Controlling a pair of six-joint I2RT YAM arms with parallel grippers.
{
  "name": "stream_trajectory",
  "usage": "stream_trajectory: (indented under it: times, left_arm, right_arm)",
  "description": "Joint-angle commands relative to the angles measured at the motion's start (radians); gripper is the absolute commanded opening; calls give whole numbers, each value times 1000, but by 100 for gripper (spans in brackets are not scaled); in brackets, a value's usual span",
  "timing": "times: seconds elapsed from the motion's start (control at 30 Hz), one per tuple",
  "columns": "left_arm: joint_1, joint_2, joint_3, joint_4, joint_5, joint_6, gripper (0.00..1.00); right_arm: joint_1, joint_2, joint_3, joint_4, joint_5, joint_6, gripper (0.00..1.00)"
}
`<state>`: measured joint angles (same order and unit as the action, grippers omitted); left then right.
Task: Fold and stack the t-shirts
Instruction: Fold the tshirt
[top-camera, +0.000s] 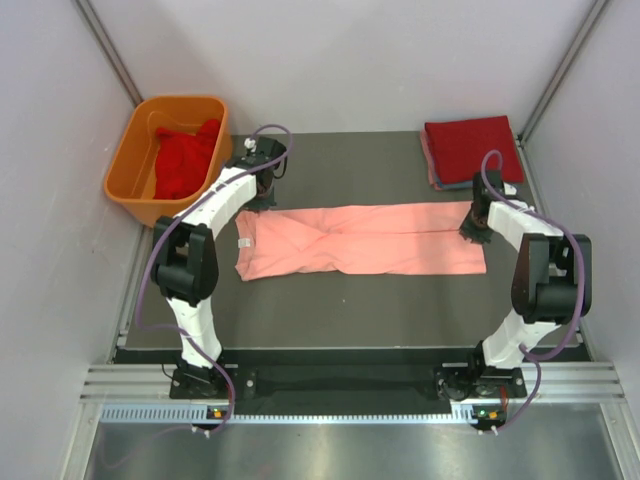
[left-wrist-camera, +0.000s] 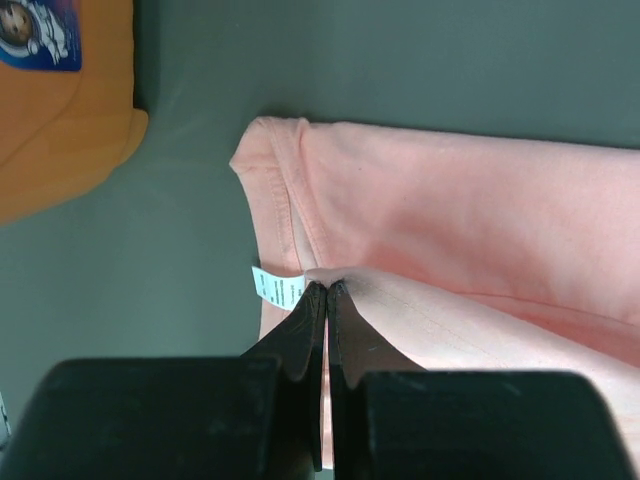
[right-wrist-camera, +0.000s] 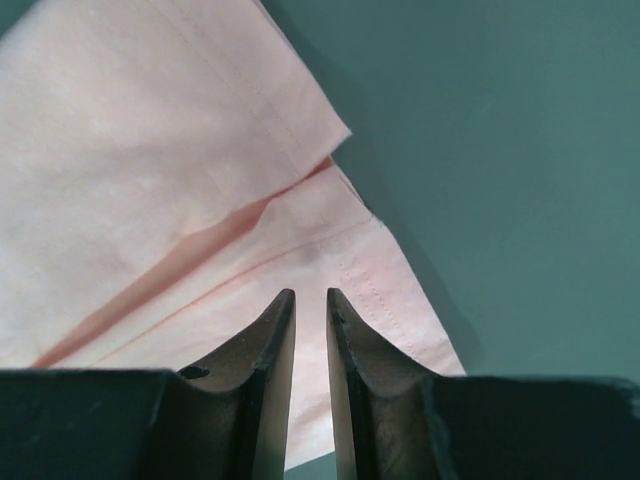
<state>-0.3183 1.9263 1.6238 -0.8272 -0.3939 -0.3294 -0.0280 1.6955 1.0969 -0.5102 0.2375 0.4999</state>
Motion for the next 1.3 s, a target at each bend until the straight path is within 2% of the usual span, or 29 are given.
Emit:
stream_trajectory:
  times: [0.0,0.5,0.77,0.87,0.9,0.93,1.1,1.2,1.27]
  left_arm:
    - [8,5,54,34,-13,39,0]
    - [8,23,59,258,84,254,0]
    - [8,103,108,241,83,296,0]
    - [8,126,154,203,53,288,10]
    - [7,129,169,169,2,280,19]
    - [7,134,210,142,-23,256,22]
    - [-22,102,277,5,-94,185,28]
    - [-59,47,246,-44,-68,147,30]
    - [-73,-13,177,-49,21,113,30]
  right_arm:
    - [13,-60,-45,53,-13,23,20]
    - [-3,33,-69,15,74,43,15]
    - [-1,-26,-65,4,69,28,15]
    - [-3,-56,-57,-17,62,31,16]
    - [-6,-63,-57,-25,53,38,17]
    - [-10,-71,-61,-43,37,66,18]
    - [-62,-120,-100,-77,-43,123,24]
    - [-104,-155,-132,-97,-85,146,26]
    - [-121,-172,-161,-97,-110,160,27]
